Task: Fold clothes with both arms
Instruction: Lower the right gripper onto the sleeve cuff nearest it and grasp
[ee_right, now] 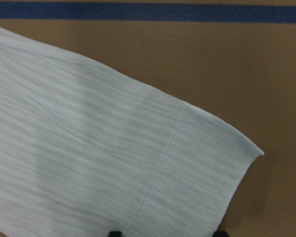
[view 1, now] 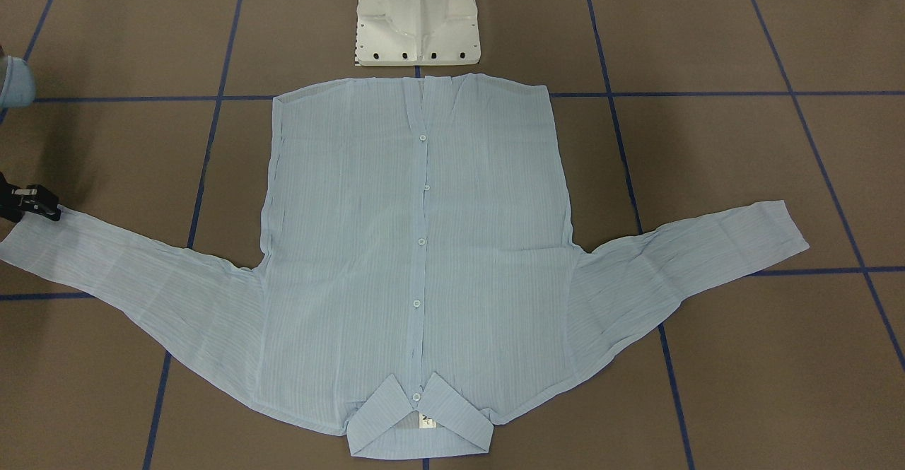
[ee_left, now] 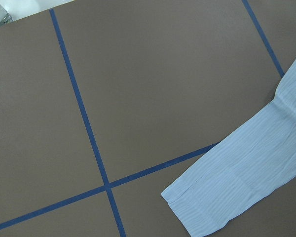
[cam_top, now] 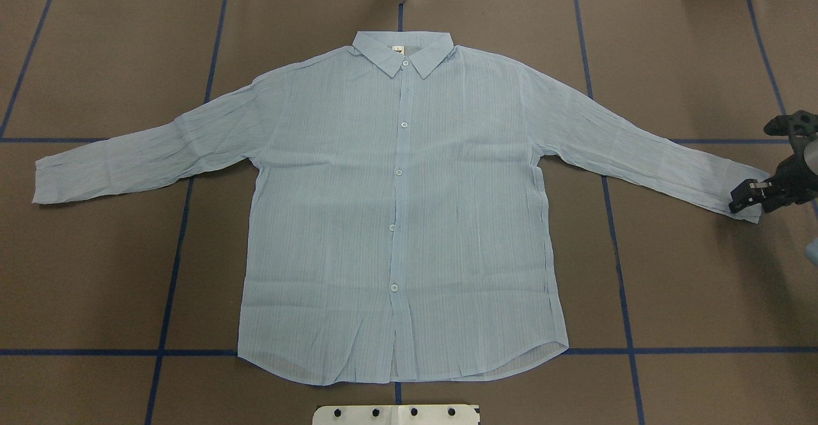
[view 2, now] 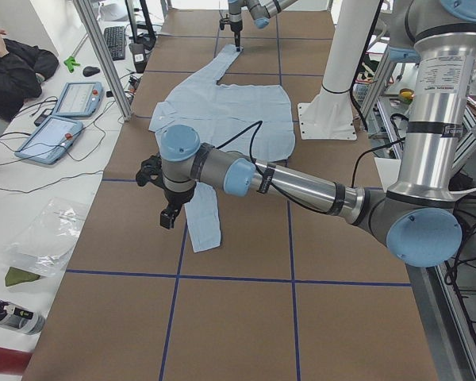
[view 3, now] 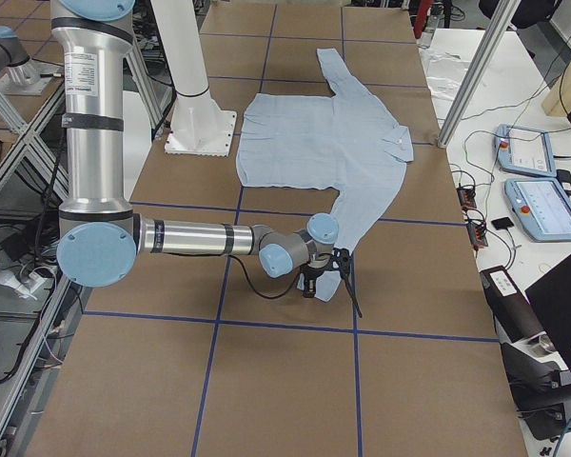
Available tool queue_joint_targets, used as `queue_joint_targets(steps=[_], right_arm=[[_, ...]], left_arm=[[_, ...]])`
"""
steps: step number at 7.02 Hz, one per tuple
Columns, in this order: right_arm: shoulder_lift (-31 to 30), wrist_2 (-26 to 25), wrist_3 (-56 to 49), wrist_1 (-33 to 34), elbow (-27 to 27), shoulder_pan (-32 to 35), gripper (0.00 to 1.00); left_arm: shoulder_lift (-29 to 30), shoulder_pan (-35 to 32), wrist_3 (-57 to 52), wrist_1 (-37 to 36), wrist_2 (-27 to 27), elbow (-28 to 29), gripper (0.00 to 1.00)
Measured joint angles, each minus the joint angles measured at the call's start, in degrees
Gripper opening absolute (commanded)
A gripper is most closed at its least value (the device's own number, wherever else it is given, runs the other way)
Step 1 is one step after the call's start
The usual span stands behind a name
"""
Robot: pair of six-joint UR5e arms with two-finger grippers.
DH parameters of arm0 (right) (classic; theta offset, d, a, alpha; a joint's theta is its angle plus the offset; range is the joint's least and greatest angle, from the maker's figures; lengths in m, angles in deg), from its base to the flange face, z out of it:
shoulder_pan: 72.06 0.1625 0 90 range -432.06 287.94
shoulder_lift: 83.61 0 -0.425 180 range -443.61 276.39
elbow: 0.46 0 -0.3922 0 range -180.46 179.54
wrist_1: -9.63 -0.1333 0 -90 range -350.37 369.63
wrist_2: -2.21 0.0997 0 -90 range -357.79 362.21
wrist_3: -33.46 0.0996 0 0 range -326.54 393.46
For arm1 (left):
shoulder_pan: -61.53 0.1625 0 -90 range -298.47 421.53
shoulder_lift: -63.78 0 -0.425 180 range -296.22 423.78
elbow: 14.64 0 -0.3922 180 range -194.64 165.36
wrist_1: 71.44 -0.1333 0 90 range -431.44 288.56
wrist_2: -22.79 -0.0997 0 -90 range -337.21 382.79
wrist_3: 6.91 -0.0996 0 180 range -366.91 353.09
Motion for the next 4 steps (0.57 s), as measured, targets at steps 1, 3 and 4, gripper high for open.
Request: queue_joint_targets(steps=[1, 3, 4], right_arm=[[0.0, 0.4, 0.1, 0.0, -0.2, 0.0, 0.58], [0.0, 1.0, 0.1, 0.2, -1.5, 0.2, 0.57], [-0.1, 1.1, 0.2, 0.2, -1.9, 0.3, 0.57]], left_arm=[[0.0, 0.0, 0.0, 0.0, 0.0, 0.0, 1.0], [0.1, 0.0, 0.0, 0.0, 0.0, 0.0, 1.0], [0.1, 0.0, 0.0, 0.0, 0.0, 0.0, 1.0]])
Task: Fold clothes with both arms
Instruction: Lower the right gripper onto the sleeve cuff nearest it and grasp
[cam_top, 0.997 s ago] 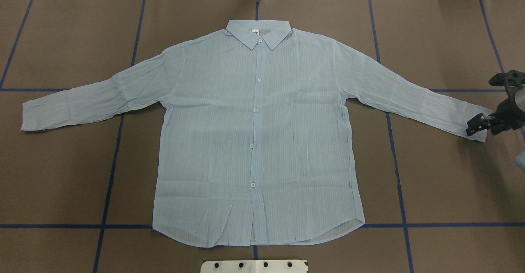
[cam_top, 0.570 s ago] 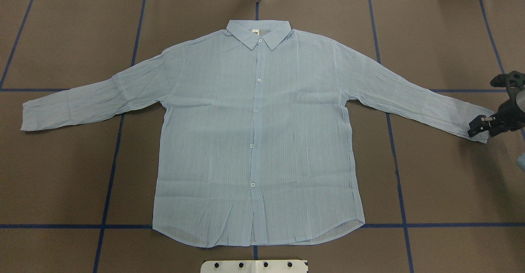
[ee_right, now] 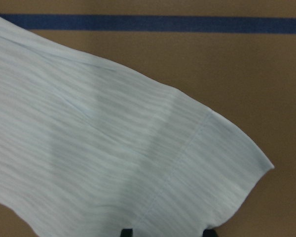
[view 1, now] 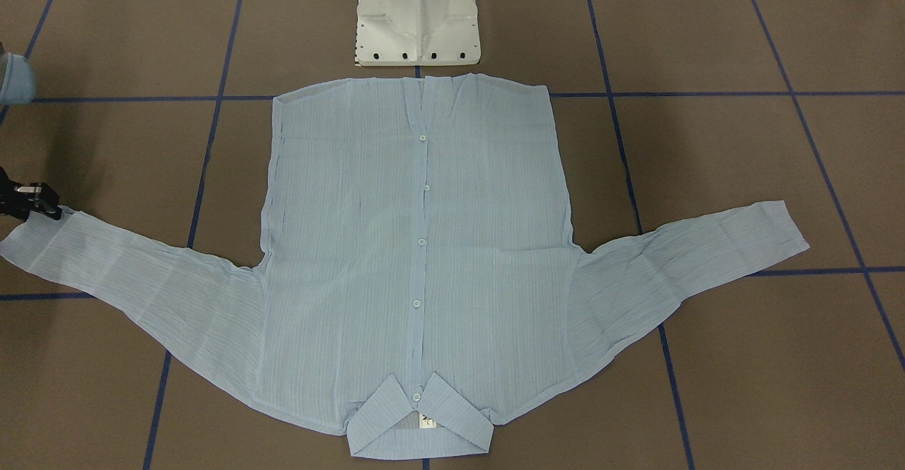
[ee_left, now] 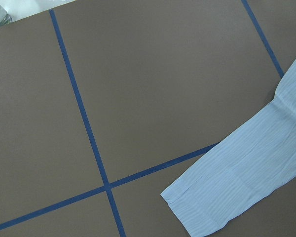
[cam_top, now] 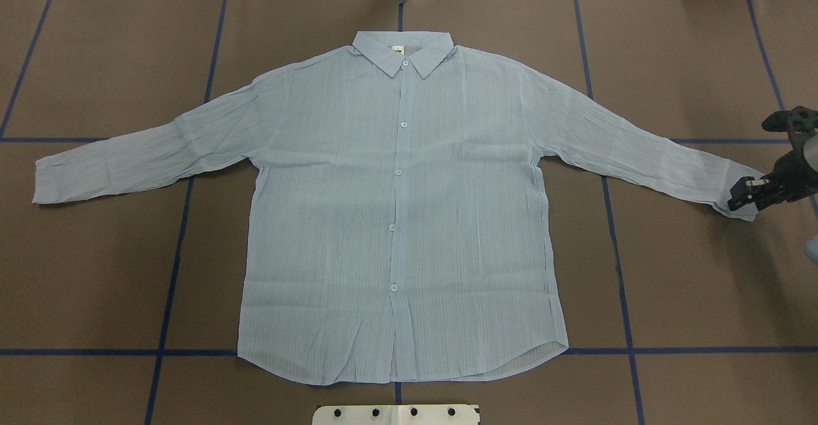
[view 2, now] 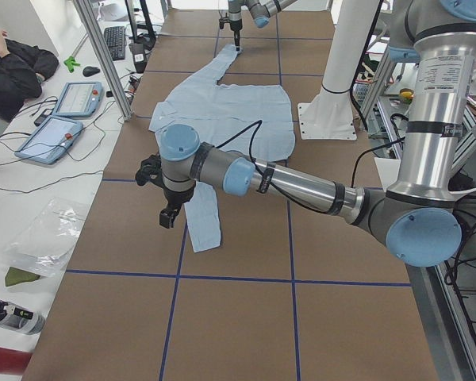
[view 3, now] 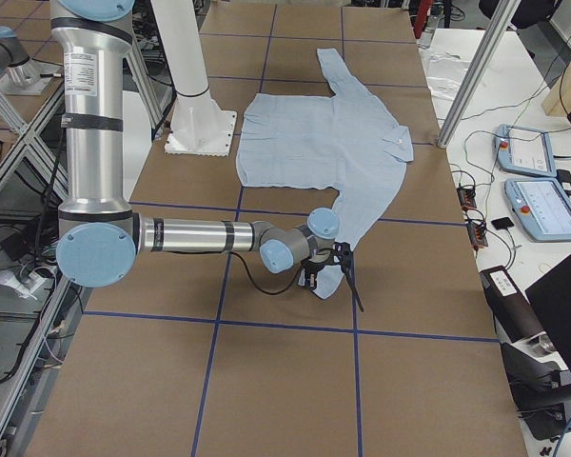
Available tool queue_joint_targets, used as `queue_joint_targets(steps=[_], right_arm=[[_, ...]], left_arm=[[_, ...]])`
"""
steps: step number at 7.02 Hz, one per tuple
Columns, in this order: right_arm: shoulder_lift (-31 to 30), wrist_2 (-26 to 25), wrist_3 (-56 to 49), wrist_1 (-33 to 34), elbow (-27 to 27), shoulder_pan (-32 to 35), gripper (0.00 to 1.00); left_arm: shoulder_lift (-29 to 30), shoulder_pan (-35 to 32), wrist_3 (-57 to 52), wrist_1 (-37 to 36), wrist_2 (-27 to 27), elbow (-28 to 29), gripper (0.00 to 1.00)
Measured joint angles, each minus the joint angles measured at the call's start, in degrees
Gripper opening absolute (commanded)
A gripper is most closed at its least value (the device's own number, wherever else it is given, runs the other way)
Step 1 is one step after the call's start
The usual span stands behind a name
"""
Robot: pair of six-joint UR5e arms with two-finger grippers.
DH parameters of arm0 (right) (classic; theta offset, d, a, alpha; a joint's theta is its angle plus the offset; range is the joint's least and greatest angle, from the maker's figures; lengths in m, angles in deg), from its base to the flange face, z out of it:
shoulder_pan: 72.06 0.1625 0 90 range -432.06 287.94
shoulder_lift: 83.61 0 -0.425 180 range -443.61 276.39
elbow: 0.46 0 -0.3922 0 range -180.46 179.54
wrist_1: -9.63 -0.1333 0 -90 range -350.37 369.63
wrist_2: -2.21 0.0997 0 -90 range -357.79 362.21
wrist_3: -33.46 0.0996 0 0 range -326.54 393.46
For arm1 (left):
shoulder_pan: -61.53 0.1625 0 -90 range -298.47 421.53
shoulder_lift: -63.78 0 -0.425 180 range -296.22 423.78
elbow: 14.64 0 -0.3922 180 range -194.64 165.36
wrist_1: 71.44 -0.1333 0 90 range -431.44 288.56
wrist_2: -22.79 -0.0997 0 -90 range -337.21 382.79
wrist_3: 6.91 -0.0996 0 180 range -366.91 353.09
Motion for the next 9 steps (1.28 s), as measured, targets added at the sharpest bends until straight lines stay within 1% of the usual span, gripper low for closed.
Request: queue_joint_targets(steps=[1, 2, 3, 4, 5, 7, 8, 9], right_arm=[[0.0, 0.0, 0.0, 0.0, -0.1, 0.1, 0.56], [0.0, 0.0, 0.0, 0.0, -0.2, 0.1, 0.43], [-0.1, 0.0, 0.0, 0.0, -0.2, 0.1, 0.24], [-0.3, 0.0, 0.0, 0.0, -0.1, 0.1, 0.14], [-0.4, 0.0, 0.0, 0.0, -0.1, 0.2, 0.1], [-0.7, -0.2, 0.0, -0.1, -0.1, 0.2, 0.05], [-0.8, -0.3, 0.0, -0.1, -0.1, 0.2, 0.0], [-0.8, -0.5, 0.0, -0.1, -0.2, 0.2, 0.0]], left_arm=[[0.0, 0.0, 0.0, 0.0, 0.0, 0.0, 1.0], [0.1, 0.0, 0.0, 0.0, 0.0, 0.0, 1.0], [0.1, 0.0, 0.0, 0.0, 0.0, 0.0, 1.0], [0.1, 0.0, 0.1, 0.0, 0.0, -0.1, 1.0], [0.1, 0.0, 0.3, 0.0, 0.0, -0.3, 1.0], [0.2, 0.0, 1.3, -0.1, 0.0, -0.8, 1.0], [0.2, 0.0, 1.6, -0.1, 0.0, -0.9, 1.0], [0.2, 0.0, 1.7, -0.1, 0.0, -1.0, 1.0]])
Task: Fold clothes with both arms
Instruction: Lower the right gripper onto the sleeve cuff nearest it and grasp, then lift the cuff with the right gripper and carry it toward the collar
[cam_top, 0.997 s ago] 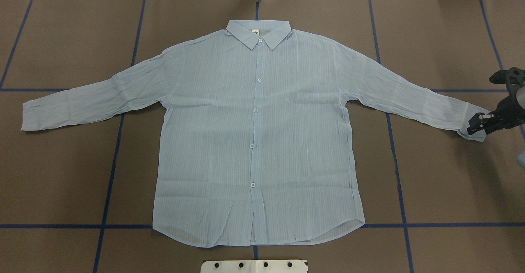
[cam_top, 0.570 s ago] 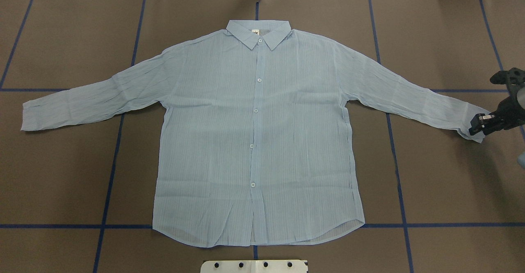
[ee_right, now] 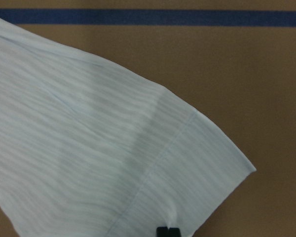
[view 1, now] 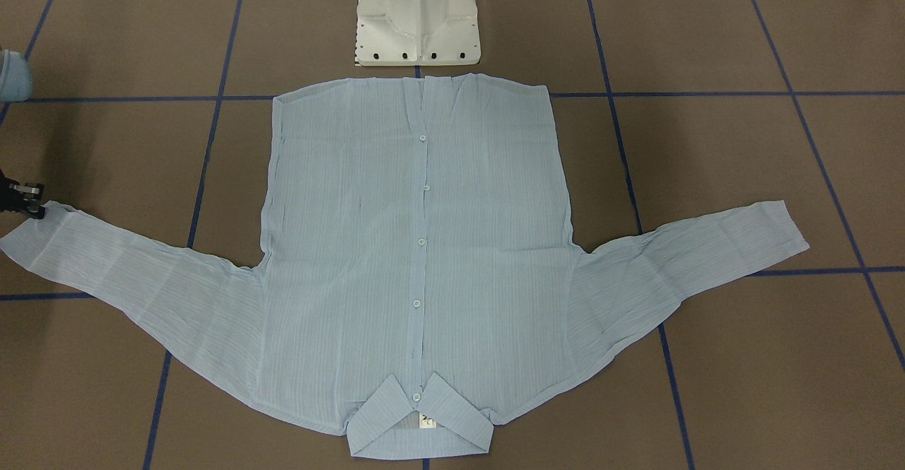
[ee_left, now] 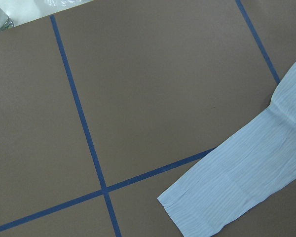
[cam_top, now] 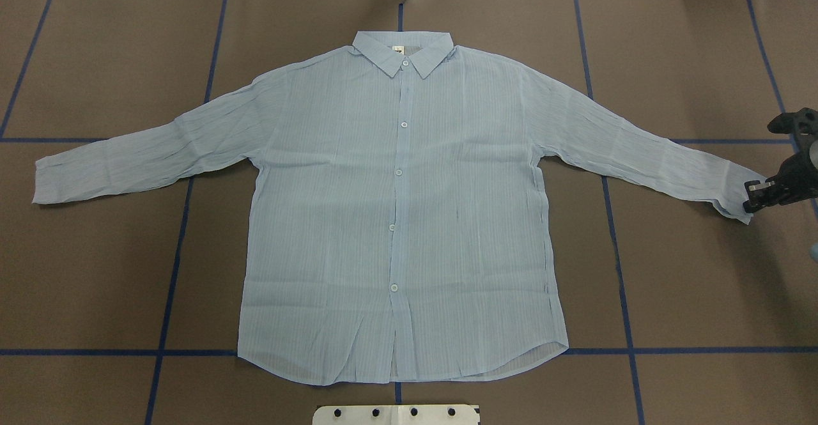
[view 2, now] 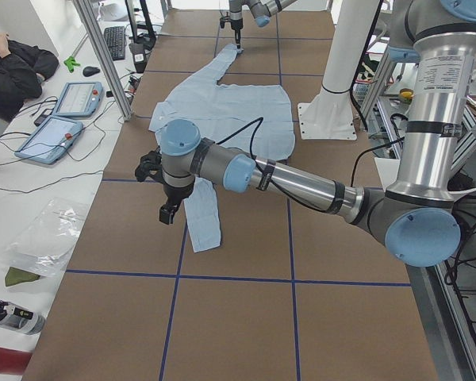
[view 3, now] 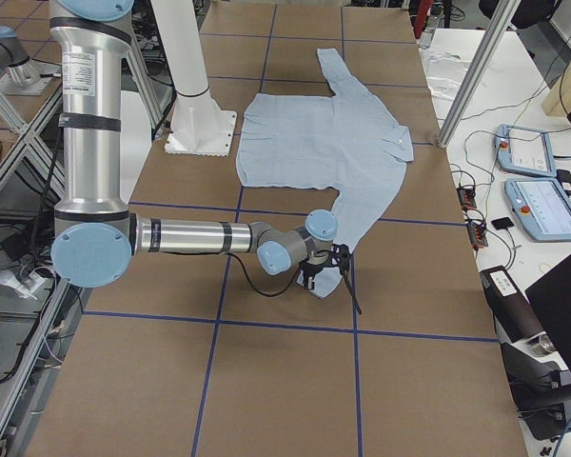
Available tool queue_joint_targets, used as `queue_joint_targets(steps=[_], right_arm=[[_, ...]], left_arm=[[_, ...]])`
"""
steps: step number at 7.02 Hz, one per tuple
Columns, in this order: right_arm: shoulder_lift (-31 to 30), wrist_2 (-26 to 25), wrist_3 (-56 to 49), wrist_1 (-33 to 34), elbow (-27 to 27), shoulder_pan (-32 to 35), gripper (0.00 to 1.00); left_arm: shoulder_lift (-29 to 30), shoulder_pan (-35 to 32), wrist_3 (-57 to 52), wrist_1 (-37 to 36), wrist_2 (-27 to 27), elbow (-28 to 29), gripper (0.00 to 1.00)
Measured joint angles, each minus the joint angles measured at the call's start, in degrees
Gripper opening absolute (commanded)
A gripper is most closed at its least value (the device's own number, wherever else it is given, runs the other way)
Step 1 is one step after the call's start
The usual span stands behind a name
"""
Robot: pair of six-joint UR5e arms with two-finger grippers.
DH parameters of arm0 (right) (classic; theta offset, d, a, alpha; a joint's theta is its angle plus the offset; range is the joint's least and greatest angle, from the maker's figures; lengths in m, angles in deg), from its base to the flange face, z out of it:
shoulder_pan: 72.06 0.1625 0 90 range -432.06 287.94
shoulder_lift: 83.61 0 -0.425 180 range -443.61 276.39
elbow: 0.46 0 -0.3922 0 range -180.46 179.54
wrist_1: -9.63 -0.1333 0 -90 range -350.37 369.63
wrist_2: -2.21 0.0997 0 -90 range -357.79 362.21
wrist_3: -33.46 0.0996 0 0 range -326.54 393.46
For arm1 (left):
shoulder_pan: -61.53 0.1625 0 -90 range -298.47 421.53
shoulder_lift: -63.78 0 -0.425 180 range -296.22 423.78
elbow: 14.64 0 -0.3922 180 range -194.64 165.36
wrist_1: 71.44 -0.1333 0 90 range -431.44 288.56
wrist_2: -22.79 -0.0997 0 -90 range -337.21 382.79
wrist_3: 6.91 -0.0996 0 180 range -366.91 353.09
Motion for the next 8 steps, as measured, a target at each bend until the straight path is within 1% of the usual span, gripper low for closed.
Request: queue_joint_targets(steps=[1, 2, 4, 5, 6, 7, 8], right_arm=[[0.0, 0.0, 0.0, 0.0, -0.6, 0.2, 0.0], [0.0, 0.2, 0.0, 0.2, -2.4, 0.9, 0.0], [-0.2, 1.2, 0.0, 0.7, -9.4, 2.3, 0.0], [0.7, 2.1, 0.1, 0.8, -13.3, 2.6, 0.0], [3.2, 3.3, 0.2, 1.0, -15.9, 2.6, 0.0], [7.9, 4.7, 0.9, 2.8, -17.0, 2.4, 0.0], [15.0, 5.8, 2.1, 7.6, -17.4, 1.5, 0.0]], left_arm=[[0.0, 0.0, 0.0, 0.0, 0.0, -0.2, 1.0], [0.0, 0.0, 0.0, 0.0, 0.0, -0.3, 1.0], [-0.1, 0.0, 0.1, -0.1, -0.2, -0.3, 1.0], [-0.1, 0.0, 0.0, -0.1, -0.2, -0.3, 1.0], [-0.1, 0.0, 0.0, -0.1, -0.2, -0.2, 1.0], [-0.1, 0.0, 0.0, -0.1, -0.1, 0.0, 1.0], [-0.2, 0.0, 0.0, -0.1, -0.1, 0.1, 1.0]])
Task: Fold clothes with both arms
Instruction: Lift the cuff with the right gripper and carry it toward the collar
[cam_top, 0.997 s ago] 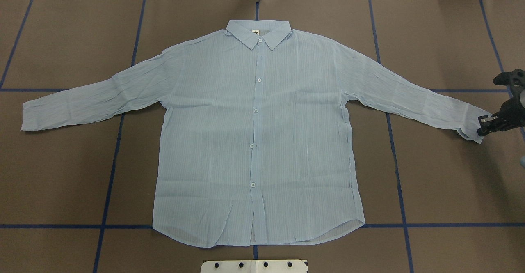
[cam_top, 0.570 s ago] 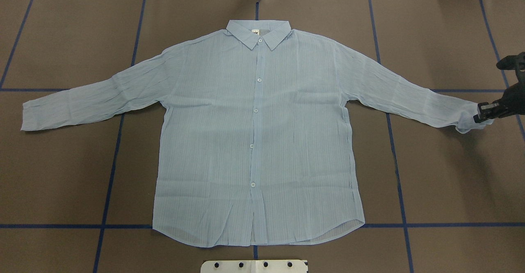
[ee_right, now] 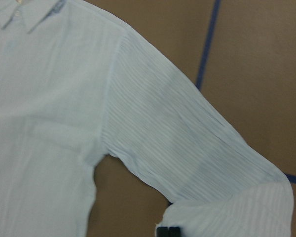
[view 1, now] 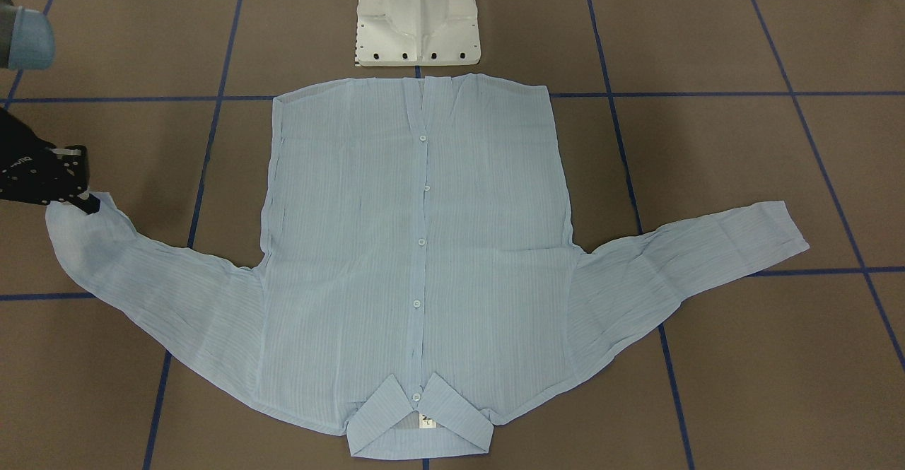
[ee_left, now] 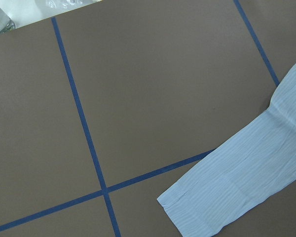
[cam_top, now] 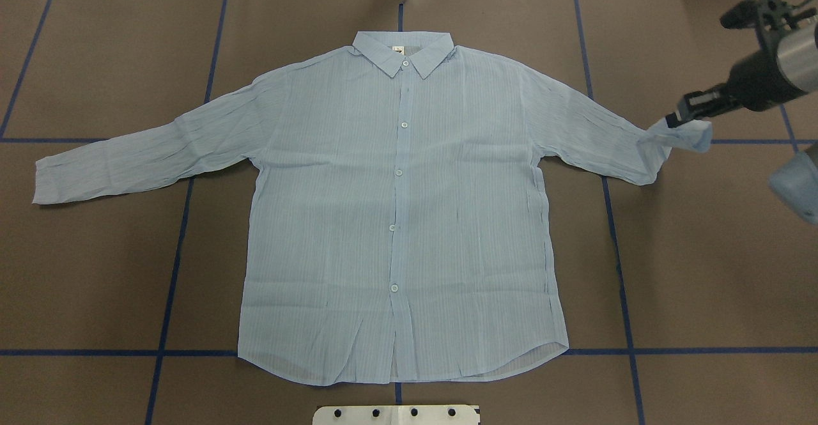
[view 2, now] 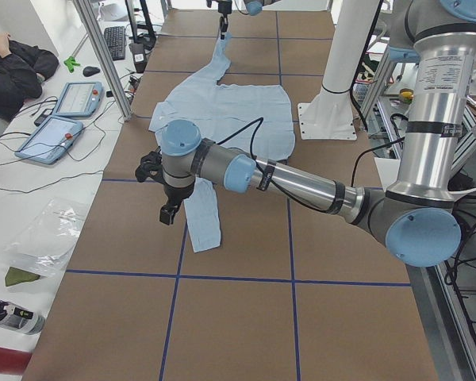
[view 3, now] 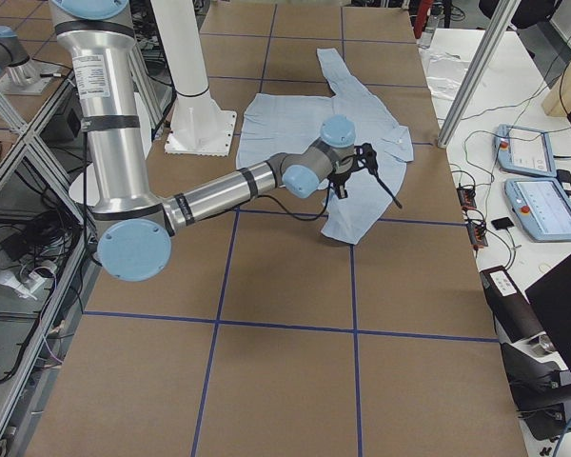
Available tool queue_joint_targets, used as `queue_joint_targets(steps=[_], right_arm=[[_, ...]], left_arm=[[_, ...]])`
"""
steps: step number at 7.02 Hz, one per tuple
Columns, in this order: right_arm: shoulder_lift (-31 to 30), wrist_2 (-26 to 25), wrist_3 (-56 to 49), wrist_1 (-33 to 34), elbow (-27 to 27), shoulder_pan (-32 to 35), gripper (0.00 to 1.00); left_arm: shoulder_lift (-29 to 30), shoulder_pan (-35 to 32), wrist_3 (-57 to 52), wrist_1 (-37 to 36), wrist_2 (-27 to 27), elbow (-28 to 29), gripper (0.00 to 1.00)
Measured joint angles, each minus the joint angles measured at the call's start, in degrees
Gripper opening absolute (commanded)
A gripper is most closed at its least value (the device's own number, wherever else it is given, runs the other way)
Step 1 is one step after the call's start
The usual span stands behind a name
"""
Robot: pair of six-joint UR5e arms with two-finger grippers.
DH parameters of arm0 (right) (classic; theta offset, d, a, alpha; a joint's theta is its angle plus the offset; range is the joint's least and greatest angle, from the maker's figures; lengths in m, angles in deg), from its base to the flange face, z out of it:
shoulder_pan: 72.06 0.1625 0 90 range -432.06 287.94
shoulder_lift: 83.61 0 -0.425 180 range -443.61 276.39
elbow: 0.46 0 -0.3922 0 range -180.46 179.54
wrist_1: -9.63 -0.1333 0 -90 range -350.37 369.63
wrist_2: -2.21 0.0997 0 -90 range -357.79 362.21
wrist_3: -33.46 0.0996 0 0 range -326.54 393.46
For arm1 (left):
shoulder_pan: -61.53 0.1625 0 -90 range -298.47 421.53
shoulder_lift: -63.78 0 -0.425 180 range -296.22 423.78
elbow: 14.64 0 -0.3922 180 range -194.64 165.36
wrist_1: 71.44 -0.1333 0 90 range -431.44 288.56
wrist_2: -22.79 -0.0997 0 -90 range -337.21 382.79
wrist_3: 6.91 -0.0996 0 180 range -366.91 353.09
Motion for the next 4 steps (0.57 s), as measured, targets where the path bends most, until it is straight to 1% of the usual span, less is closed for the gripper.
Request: queue_joint_targets(steps=[1, 2, 3, 4], right_arm=[[8.8, 0.5, 0.9, 7.0, 0.3, -1.7, 0.0], [16.8, 0.5, 1.3, 12.6, 1.7, -3.7, 0.0], [24.1, -0.2, 1.5, 15.3, 5.0, -6.3, 0.0], [31.0, -2.1, 1.8, 16.3, 9.8, -9.3, 0.0]], left_arm=[[0.0, 0.0, 0.0, 0.0, 0.0, 0.2, 1.0], [-0.1, 0.0, 0.0, 0.0, 0.0, 0.3, 1.0], [-0.2, 0.0, 0.0, -0.1, 0.0, 0.4, 1.0], [-0.4, 0.0, 0.0, -0.1, 0.0, 0.5, 1.0]])
